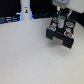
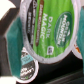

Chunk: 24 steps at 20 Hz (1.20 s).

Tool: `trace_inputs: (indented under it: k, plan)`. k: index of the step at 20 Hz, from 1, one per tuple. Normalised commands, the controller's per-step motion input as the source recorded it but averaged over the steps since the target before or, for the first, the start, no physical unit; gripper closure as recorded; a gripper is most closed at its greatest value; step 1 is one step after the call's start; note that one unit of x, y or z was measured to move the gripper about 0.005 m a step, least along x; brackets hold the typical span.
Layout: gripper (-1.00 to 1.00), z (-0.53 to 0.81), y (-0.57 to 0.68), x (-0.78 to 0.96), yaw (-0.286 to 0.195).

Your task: Open the kcup holder, insert the kcup into the holder, and close the kcup holder

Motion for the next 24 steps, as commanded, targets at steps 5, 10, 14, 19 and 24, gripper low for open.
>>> trace_inputs:
  k: [5, 10, 14, 19, 24]
  plan:
    - [1.00, 0.39, 0.18, 0.32, -0.030]
    - [1.00, -0.03, 0.03, 0.07, -0.002]
    - [1.00, -0.24, 0.00, -0.06, 0.028]
    - [1.00, -0.17, -0.02, -0.02, 0.010]
    - [1.00, -0.27, -0.02, 0.01, 0.016]
